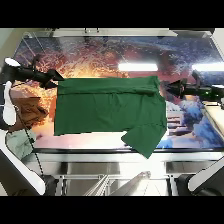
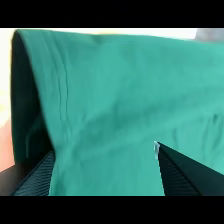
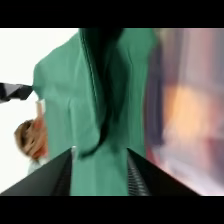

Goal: Fold the shirts.

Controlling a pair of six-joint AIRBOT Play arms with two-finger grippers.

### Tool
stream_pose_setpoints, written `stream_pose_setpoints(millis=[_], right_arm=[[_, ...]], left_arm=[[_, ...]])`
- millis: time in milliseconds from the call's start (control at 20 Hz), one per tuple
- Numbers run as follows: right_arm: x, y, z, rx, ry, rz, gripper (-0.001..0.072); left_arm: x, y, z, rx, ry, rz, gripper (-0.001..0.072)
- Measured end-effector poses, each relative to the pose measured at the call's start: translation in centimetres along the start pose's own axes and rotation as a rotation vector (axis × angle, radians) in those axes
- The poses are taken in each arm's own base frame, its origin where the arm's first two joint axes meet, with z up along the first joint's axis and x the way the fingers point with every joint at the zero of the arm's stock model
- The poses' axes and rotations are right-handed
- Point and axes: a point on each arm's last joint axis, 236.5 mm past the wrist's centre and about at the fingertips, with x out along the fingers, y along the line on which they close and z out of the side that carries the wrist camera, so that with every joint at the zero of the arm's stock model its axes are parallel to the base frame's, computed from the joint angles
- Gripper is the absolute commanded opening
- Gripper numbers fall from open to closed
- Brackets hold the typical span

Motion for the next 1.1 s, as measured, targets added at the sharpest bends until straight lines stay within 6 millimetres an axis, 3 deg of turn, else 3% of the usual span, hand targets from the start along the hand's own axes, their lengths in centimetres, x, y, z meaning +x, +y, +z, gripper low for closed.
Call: stream_pose_setpoints(millis=[50, 150, 250, 350, 450, 650, 800, 950, 1100], right_arm=[[-0.8, 0.3, -0.8, 0.02, 0.024, 0.017, 0.0315], [-2.0, 1.4, -3.0, 0.064, 0.083, 0.059, 0.0223], [-2.5, 2.5, -5.4, 0.093, 0.127, 0.09, 0.0224], [-2.8, 4.0, -8.2, 0.111, 0.156, 0.117, 0.0224], [-2.9, 5.7, -11.5, 0.108, 0.171, 0.14, 0.0223], [-2.3, 8.1, -17.6, 0.054, 0.105, 0.089, 0.0224], [-1.6, 7.8, -18.7, -0.01, -0.032, -0.034, 0.0224], [-1.4, 7.4, -17.9, -0.038, -0.155, -0.108, 0.0227], [-1.4, 7.4, -17.5, -0.042, -0.203, -0.125, 0.0227]], left_arm=[[-1.1, 0.2, -0.4, -0.022, 0.004, 0.001, 0.0698], [-3.6, 0.1, -1.5, -0.046, 0.007, -0.002, 0.0698], [-5.8, -0.2, -3.1, -0.068, 0.019, -0.008, 0.0698], [-7.7, -0.6, -5.4, -0.097, 0.043, -0.019, 0.0698], [-8.5, -1.3, -8.9, -0.118, 0.091, -0.034, 0.0697], [-7.0, -2.1, -17.8, -0.192, 0.18, -0.052, 0.0689], [-4.8, -0.6, -23.7, -0.254, 0.215, 0.006, 0.0689], [-3.5, 2.6, -27.0, -0.334, 0.193, 0.112, 0.0689], [-2.6, 5.0, -27.8, -0.4, 0.155, 0.15, 0.0688]])
